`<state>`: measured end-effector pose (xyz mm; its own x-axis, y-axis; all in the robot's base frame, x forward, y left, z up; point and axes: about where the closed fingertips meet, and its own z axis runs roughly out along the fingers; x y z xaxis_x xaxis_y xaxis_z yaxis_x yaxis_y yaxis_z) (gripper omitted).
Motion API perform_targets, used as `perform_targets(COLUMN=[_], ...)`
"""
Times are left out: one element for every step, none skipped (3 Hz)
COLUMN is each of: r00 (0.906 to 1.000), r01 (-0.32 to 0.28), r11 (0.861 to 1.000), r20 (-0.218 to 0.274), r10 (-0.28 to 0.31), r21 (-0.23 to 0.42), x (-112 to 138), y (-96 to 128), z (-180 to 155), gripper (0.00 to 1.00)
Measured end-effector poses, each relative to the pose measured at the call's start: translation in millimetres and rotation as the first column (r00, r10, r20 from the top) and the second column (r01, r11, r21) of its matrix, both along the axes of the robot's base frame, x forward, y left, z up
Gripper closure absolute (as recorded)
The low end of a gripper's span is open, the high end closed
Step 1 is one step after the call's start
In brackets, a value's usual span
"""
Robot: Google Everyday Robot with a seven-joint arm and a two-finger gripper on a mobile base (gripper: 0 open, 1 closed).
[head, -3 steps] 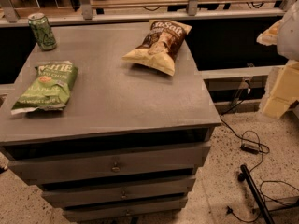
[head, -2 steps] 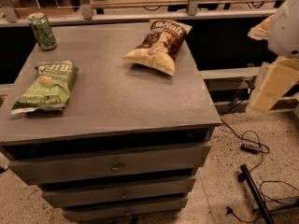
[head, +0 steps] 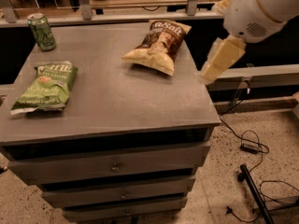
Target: Move brown chip bag near green jalapeno chip bag
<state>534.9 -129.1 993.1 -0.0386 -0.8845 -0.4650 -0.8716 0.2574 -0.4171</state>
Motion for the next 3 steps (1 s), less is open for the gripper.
perform_targets(r00=[0.9996,0.9957,0.9859], r01=[0.022,0.054,0.109], r11=[0.997,0.988,0.980], r20=[-0.018,-0.082,-0.144], r10=[-0.021,-0.042,-0.085], r21=[0.080,0.145,0.166], x=[41,82,112], y=[30,67,96], z=[-12,-37,-68], gripper=[0.00,0.00,0.00])
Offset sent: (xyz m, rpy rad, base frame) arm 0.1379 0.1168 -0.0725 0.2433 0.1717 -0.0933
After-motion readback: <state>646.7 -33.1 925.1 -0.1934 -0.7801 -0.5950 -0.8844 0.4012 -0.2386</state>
